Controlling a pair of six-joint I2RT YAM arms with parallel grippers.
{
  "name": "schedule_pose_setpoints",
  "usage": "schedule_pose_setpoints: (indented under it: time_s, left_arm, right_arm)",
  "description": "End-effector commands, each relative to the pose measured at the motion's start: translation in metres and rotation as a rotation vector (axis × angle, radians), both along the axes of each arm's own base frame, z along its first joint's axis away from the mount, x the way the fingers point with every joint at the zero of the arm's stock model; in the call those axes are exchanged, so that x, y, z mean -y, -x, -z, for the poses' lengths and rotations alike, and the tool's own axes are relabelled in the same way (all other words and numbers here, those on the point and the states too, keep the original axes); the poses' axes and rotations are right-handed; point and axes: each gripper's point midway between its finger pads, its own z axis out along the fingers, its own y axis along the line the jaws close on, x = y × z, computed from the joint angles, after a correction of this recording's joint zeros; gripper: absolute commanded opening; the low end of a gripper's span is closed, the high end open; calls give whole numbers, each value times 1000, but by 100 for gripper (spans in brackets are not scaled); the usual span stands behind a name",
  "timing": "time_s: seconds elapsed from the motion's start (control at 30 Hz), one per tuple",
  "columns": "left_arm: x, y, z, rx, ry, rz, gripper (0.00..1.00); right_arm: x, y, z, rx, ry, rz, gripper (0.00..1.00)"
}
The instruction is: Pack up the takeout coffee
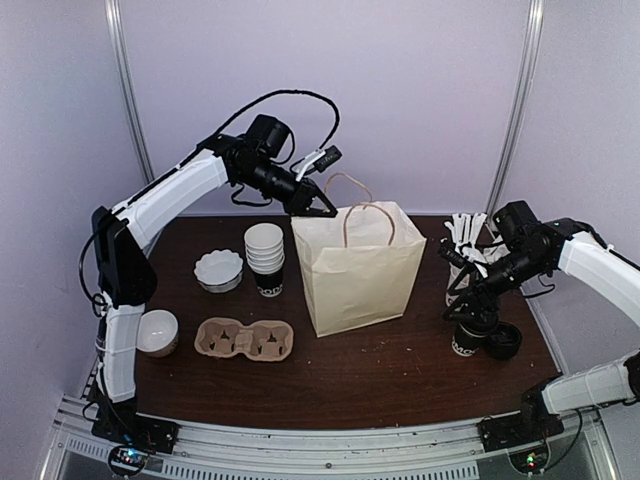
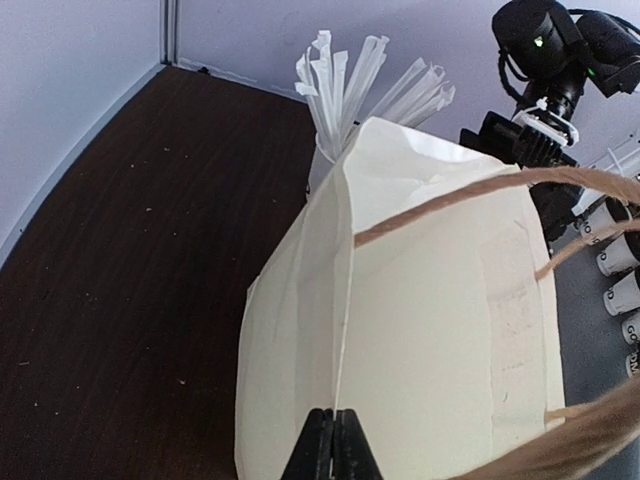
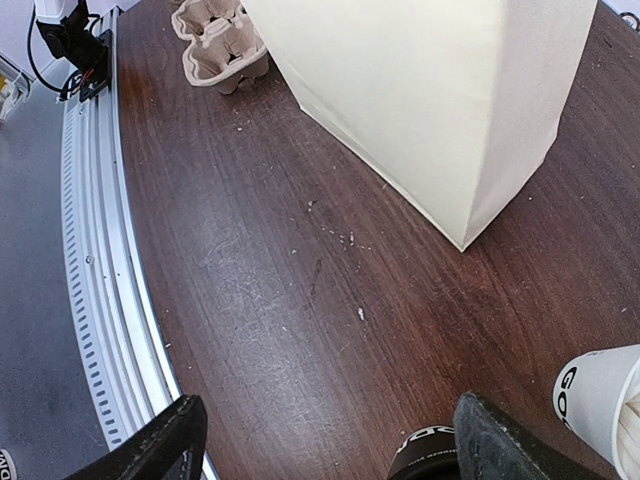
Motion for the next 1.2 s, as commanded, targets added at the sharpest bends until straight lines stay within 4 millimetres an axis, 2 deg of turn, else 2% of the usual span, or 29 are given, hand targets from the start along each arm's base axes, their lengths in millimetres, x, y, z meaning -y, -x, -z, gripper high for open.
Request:
schedule_pose_setpoints:
  time_s: [0.0,0.1,0.2,0.43,0.67,0.8,1.0,1.07,1.17]
  left_arm:
    - [-2,15,-25,-29,57,48,0]
    - [-6,23,-38,-39,72,55,0]
    - [-11,28,-45,-37,72,50,0]
    - [-17,33,-50,-55,67,41,0]
    - [-16,36,-42,-106,61,43,0]
    - [-15,28,-27,-101,26,20,0]
    - [-11,19,-22,-93,19,12,0]
    - [-10,16,-19,-93,13,6,14]
    - [-10,9,-15,-72,-4,-14,43]
  right_arm:
    - [3,0,2,7,10,6,89]
    - [2,0,-1,9,0,4,89]
    - [-2,-4,-13,30,-21,4,89]
    - [-7,-18,-25,20,2,-4,87]
    - [-20,-31,-37,71,44,-45,88]
    - [-36,-26,-29,56,72,-114,88]
    - [-58,-15,-20,56,102,-195,88]
    - [-61,-13,-20,58,105,-207,88]
    - [-64,-13,-19,57,113,-216,88]
